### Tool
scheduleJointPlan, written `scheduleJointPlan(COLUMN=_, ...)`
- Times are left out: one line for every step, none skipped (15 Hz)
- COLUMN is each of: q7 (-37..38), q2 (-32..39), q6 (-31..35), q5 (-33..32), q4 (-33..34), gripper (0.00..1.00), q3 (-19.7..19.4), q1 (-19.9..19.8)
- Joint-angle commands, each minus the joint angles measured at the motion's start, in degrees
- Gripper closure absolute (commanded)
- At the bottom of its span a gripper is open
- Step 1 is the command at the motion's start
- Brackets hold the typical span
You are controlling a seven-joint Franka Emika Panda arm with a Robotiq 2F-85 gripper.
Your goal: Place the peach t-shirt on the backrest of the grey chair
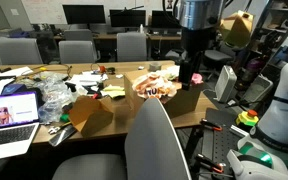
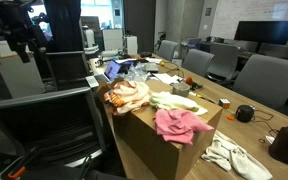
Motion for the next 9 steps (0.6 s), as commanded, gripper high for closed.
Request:
scheduleJointPlan(q7=0.79, q2=0.36, q6=-0.09, q5=-0.8, q4=0.32, gripper=0.0, q3=-1.36, q1=1.64)
scheduleJointPlan(q7=0.79, q2=0.35, q6=-0.1, q5=-0.8, q4=0.54, gripper=0.0, q3=-1.35, q1=1.63)
scheduleJointPlan(q7=0.78, q2=0.28, q6=-0.1, q5=-0.8, q4=0.66, gripper=0.0, q3=-1.34, q1=1.63)
scheduleJointPlan(q7=0.78, q2=0.27, q6=-0.1, q5=-0.8, q4=0.69, gripper=0.0, q3=-1.34, q1=1.63)
scheduleJointPlan(q7=0.78, q2=0.27, q6=-0.1, q5=-0.8, q4=0.69, gripper=0.0, q3=-1.34, q1=1.63)
scheduleJointPlan(q7=0.78, q2=0.27, q6=-0.1, q5=-0.8, q4=0.69, gripper=0.0, q3=-1.34, q1=1.63)
scheduleJointPlan(q7=0.78, q2=0.27, q6=-0.1, q5=-0.8, q4=0.69, gripper=0.0, q3=-1.34, q1=1.63)
scheduleJointPlan(q7=0.78, q2=0.27, q6=-0.1, q5=-0.8, q4=0.69, gripper=0.0, q3=-1.34, q1=1.63)
scheduleJointPlan(q7=0.78, q2=0.27, q6=-0.1, q5=-0.8, q4=0.69, gripper=0.0, q3=-1.34, q1=1.63)
